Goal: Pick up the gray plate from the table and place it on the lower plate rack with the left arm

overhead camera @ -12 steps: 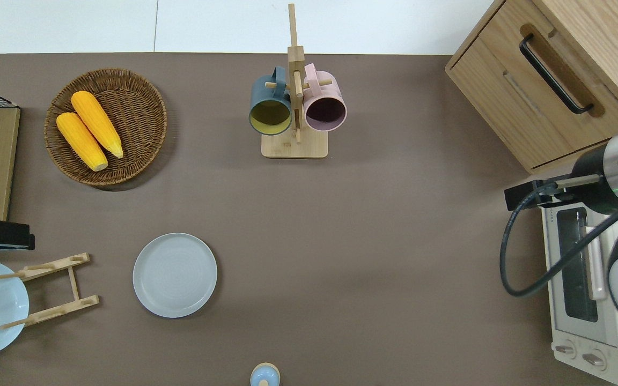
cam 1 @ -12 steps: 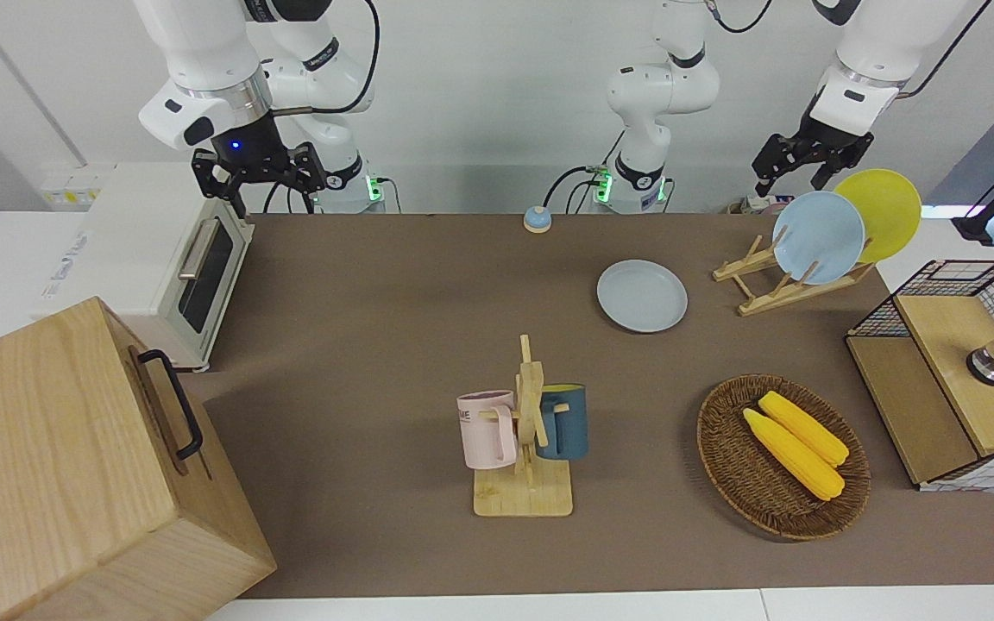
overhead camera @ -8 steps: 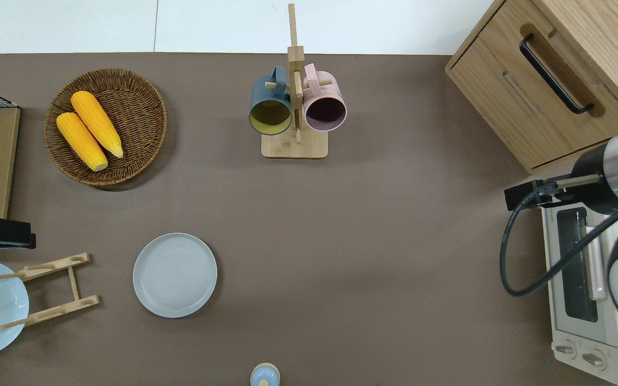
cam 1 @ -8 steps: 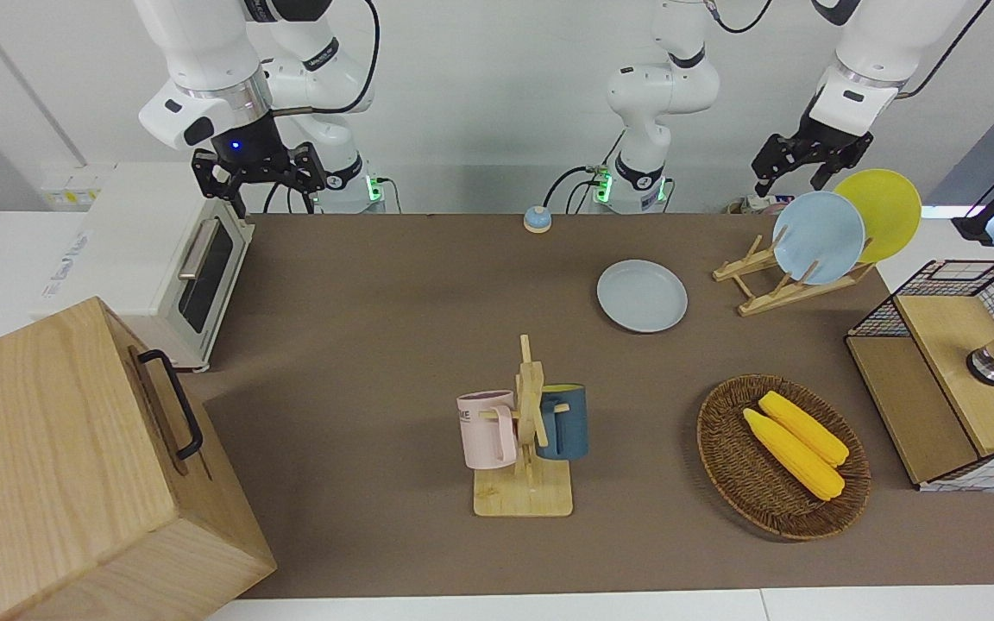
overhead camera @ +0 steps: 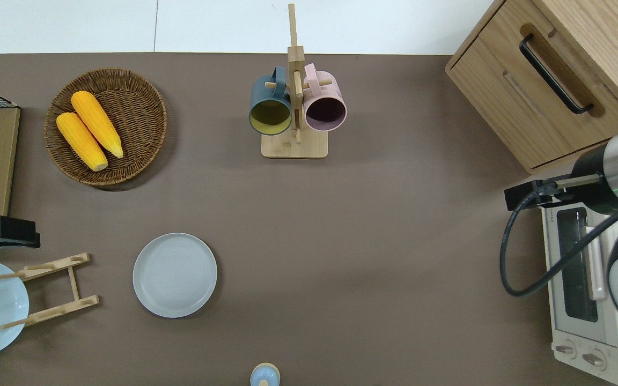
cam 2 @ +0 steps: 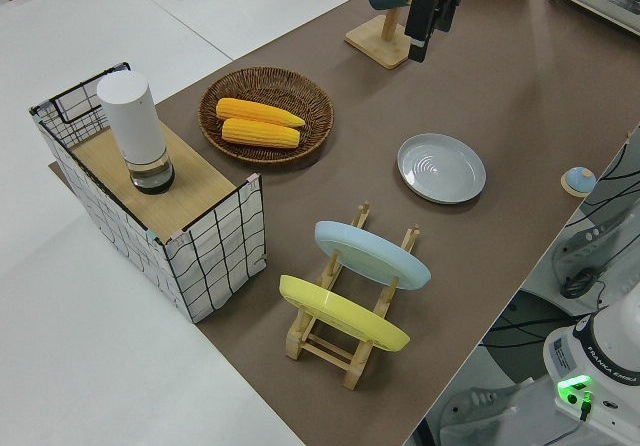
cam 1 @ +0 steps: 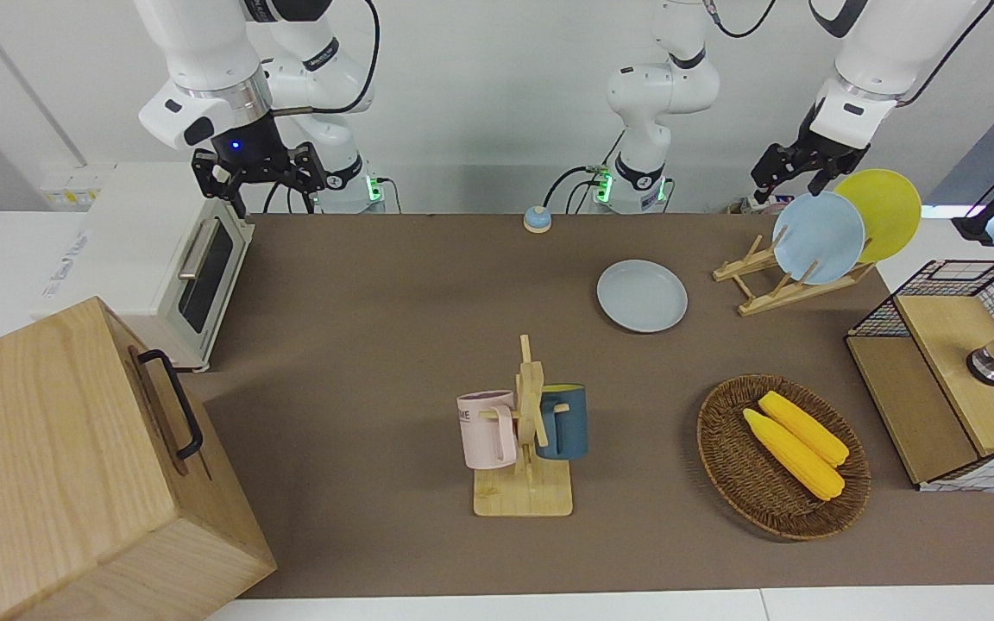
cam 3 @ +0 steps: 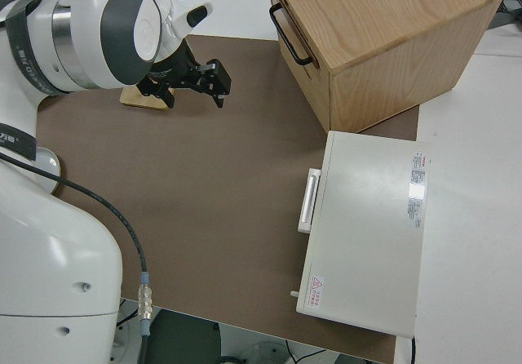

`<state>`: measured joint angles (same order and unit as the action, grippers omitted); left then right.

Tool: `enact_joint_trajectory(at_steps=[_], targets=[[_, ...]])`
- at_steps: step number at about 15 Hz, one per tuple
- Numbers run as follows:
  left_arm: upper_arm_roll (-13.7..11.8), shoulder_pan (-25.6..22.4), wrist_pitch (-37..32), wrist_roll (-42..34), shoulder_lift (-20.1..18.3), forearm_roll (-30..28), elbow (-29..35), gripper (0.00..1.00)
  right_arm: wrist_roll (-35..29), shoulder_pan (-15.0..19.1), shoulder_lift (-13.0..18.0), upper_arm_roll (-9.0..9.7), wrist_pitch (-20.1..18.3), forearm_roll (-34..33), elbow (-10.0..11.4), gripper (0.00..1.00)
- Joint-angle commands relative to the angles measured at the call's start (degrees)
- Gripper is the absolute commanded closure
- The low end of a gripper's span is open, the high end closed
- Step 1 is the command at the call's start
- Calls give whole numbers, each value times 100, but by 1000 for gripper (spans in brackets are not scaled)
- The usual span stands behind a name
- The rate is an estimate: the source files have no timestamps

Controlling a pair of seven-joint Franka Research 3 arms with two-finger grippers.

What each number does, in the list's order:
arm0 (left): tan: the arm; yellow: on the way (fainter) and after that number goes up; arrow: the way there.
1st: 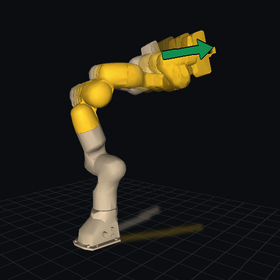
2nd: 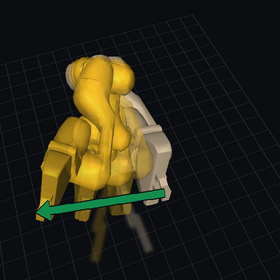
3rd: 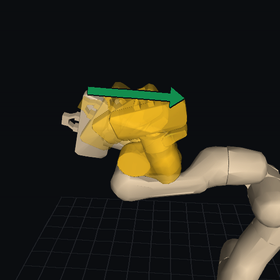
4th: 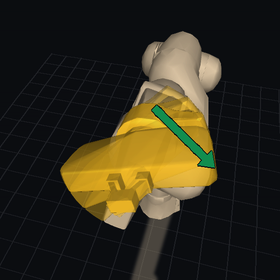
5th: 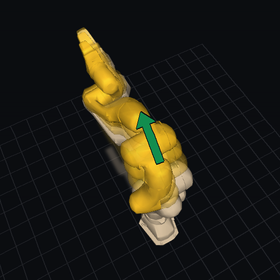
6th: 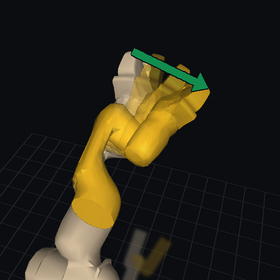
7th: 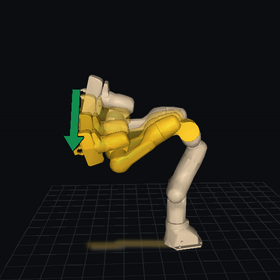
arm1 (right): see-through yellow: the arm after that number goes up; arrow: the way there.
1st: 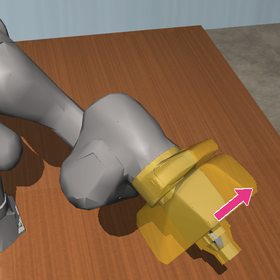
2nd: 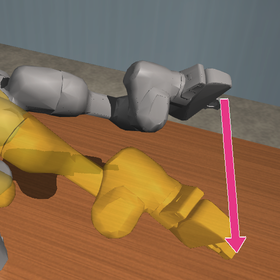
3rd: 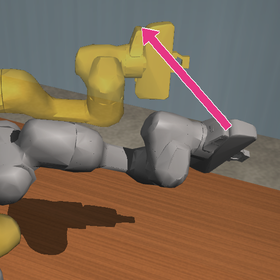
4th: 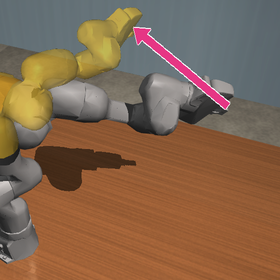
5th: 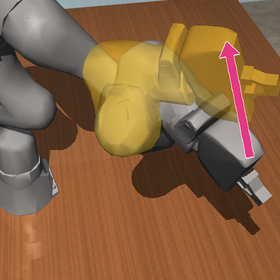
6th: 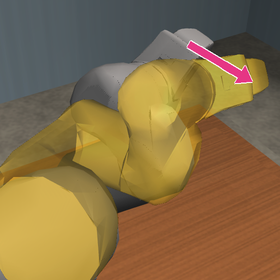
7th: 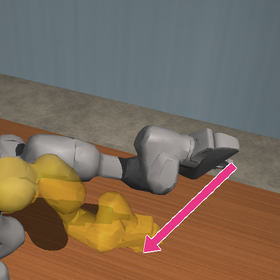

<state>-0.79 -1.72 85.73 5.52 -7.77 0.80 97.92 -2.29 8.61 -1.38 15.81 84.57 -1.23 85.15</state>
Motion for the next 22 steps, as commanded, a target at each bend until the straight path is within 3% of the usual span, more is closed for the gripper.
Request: enact_joint_trajectory(at_steps=[1,8,12,16,22], targets=[[-1,58,373,107,-146,35,420,11,-70,106,7,98,-81,-9,-51,17],[193,-118,1446,274,-357,35,1501,11,-70,106,15,98,-81,-9,-51,17],[202,-74,1306,572,-15,61,1177,11,-70,106,7,98,-81,-9,-51,17],[210,-39,1306,608,21,79,1194,11,-70,106,15,89,-72,-9,-51,17],[298,-100,1972,564,-198,96,2035,13,-70,106,15,98,-72,-9,-51,17]])
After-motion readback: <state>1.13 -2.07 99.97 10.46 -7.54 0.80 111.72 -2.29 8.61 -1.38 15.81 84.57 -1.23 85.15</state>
